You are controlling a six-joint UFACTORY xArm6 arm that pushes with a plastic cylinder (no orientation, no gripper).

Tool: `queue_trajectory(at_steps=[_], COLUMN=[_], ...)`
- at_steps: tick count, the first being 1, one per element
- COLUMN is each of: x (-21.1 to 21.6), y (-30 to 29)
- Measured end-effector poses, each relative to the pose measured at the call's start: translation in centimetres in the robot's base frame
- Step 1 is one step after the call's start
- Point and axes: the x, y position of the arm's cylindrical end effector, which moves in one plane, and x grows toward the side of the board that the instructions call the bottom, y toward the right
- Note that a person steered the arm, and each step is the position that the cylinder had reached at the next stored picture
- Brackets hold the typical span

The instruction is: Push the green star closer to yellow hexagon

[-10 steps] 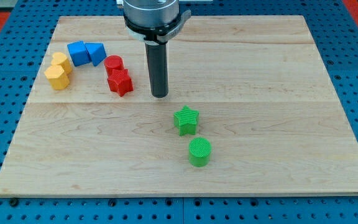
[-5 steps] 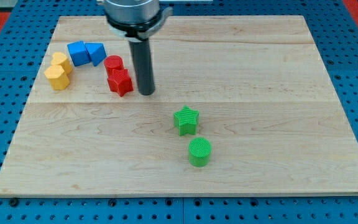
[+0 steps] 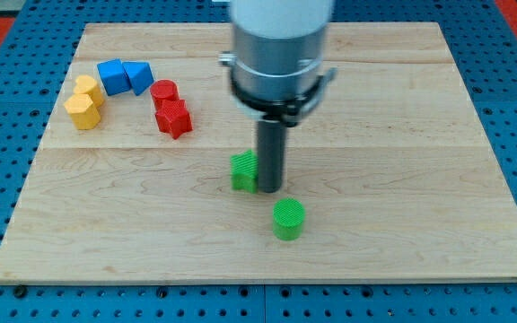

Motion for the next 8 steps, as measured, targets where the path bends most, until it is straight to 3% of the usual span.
queue_trajectory(at_steps=[1,4,6,8], x=[0.1,-1.0,-1.9,-2.1], y=[-3.5,-1.8,-9.0,-2.5])
